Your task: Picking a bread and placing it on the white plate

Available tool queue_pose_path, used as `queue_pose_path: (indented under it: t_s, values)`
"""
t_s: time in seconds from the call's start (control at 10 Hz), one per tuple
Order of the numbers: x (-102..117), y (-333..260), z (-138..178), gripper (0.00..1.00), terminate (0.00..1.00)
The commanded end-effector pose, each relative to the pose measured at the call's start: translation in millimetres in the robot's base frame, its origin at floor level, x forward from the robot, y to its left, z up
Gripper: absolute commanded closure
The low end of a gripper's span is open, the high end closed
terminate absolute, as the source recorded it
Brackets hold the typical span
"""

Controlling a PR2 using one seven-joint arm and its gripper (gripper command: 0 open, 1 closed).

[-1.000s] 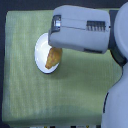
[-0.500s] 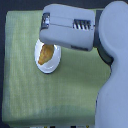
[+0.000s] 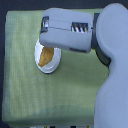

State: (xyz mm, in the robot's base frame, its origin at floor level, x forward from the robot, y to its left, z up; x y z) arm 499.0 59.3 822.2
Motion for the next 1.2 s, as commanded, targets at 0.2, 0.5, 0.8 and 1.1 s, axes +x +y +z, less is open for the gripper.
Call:
queue_pose_path:
  t_s: [0.2, 0.5, 0.8, 1.1]
  values:
    - [6, 17, -8, 0.0, 0.0]
    - [4, 14, -11, 0.0, 0.0]
    - [5, 4, -12, 0.0, 0.0]
    - [8, -4, -5, 0.0, 0.0]
